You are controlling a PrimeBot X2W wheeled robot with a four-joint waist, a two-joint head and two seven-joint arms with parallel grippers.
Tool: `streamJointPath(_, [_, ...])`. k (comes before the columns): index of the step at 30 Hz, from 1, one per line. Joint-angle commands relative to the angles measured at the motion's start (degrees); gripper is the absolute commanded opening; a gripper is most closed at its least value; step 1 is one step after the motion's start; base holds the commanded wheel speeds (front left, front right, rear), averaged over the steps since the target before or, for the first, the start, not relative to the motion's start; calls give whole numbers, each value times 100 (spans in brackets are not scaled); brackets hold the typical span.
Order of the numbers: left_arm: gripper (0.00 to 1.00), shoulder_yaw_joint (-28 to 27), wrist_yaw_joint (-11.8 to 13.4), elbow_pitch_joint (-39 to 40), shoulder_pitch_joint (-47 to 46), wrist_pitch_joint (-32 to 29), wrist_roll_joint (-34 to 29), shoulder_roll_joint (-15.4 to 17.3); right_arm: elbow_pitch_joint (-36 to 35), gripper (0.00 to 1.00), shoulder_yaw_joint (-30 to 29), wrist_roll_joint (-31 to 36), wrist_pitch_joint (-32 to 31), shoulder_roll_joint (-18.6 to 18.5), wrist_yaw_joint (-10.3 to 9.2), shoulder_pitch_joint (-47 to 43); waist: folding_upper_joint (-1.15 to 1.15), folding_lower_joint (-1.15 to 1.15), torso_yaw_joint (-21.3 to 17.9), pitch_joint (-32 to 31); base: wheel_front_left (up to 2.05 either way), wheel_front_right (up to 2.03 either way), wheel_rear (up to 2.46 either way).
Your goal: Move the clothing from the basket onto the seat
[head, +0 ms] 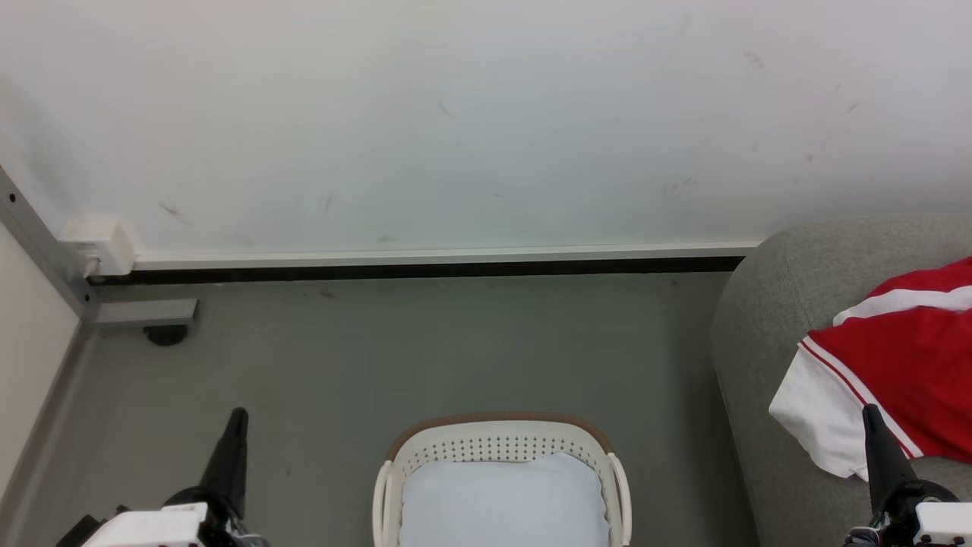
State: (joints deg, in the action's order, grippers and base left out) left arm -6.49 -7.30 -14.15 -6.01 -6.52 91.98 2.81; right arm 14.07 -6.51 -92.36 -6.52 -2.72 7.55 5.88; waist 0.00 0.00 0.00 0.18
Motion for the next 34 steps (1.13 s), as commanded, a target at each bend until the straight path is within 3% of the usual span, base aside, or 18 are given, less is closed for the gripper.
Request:
streamJointPath(1, [0,-21,-36,13,-55,-26,76,11,-17,0,-21,-7,-26,-35,-12,65,0,0,0,0,0,0,0])
streamJointPath(34, [0,-20,-36,15,-54,-24,78,11,-16,0,-24,-4,-27,-33,-12,65,0,0,0,0,0,0,0])
